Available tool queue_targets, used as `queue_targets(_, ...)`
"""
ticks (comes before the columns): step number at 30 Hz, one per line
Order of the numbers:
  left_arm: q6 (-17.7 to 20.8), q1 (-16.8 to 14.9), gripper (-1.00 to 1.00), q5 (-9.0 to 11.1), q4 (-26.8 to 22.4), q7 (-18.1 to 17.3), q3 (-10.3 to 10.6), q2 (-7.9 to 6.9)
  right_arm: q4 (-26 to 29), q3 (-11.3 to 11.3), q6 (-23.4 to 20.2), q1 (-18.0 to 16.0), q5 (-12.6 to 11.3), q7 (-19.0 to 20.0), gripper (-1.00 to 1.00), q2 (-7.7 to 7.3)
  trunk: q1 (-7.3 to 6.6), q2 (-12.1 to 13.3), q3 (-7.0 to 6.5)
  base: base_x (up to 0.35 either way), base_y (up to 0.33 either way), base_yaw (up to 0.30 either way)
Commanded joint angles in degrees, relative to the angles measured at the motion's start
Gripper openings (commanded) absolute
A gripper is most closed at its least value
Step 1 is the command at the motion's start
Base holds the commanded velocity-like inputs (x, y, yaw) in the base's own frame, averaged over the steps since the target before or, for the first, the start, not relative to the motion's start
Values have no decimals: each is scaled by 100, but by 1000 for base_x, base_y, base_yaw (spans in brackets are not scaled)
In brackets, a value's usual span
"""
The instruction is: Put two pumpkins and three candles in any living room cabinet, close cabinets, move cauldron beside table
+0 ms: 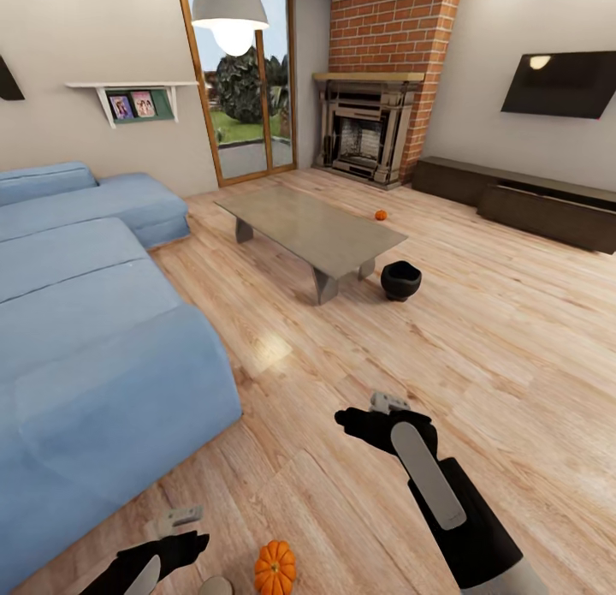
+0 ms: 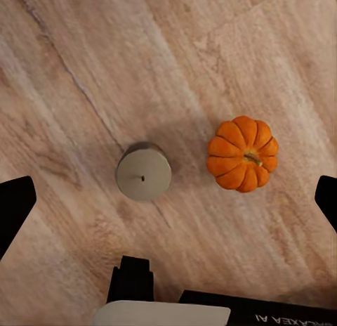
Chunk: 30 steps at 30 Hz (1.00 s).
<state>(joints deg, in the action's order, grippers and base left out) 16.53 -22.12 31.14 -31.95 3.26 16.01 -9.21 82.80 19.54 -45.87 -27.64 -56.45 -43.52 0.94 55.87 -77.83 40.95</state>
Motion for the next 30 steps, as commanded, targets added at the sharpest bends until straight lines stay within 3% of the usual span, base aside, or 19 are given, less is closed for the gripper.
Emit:
queue_targets(1,14,0,100,55,1,34,36,-9,23,-5,-28,-5,-57,-63,100,-2,23,-45,23,0,0,0)
queue_targets(8,6,4,100,60,28,20,24,-47,82,-19,-298,-5,-73,-63,100,-8,176,-325,149,0,0,0)
queue_targets(13,85,-19,100,43,-95,-1,-236,-80,93,-20,-435,-5,-75,-68,100,-6,286,-526,239,0,0,0)
queue_targets(17,864,-352,100,32,-380,4,-391,-147,95,-20,-621,-5,-76,-65,100,-13,374,-686,311,0,0,0)
queue_targets(19,1315,-468,100,35,-433,-14,-425,-273,96,-17,-684,-5,-76,-67,100,-9,418,-766,346,0,0,0)
queue_targets(21,1442,-507,100,42,-437,-37,-437,-336,96,-20,-707,-5,-76,-68,100,-11,462,-847,382,0,0,0)
queue_targets(25,1407,-539,100,48,-349,-57,-458,-380,93,-27,-725,-5,-76,-62,100,-14,550,-1007,454,0,0,0)
queue_targets(27,1191,-544,100,42,-137,-59,-461,-375,90,-28,-728,-5,-76,-61,100,-10,594,-1087,490,0,0,0)
queue_targets(30,561,-547,100,25,436,-58,-431,-361,91,-29,-734,-5,-77,-61,100,-7,659,-1208,544,0,0,0)
